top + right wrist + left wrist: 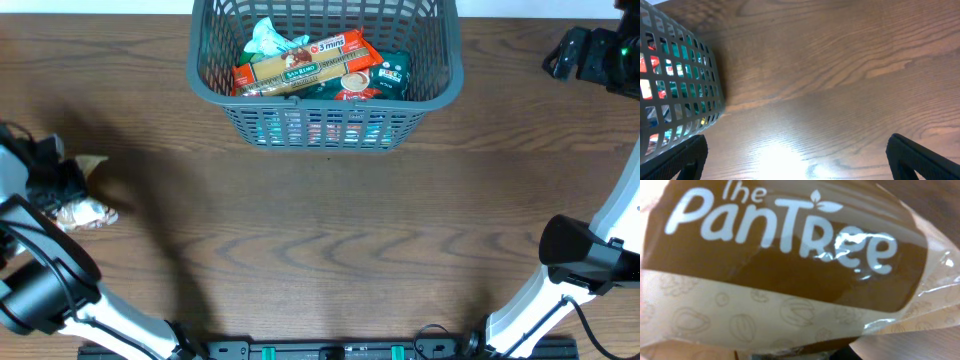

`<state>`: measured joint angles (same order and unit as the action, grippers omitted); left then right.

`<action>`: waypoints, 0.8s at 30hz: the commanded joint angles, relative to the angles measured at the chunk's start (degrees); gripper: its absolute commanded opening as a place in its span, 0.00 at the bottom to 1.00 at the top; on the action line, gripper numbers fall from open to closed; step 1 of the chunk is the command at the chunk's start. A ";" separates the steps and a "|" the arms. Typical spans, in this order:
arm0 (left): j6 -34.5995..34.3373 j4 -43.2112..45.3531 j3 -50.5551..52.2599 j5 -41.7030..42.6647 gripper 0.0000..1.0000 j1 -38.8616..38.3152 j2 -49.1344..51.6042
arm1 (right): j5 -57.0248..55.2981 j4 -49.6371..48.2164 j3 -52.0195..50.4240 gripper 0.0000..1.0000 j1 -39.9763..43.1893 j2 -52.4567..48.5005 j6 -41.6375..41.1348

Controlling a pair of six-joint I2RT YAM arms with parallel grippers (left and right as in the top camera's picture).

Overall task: Pack container
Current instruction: 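Lift the PanTree bag with the left gripper into the basket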

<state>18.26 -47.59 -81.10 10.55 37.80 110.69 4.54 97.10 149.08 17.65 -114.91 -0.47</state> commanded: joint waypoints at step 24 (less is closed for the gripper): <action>28.59 -4.92 -49.86 1.03 0.06 -53.59 -7.87 | 0.42 0.17 -0.31 0.99 -0.48 -0.66 0.35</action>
<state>36.03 -54.96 -130.17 11.27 -11.92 101.65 4.54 97.10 149.05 17.65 -114.91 -0.43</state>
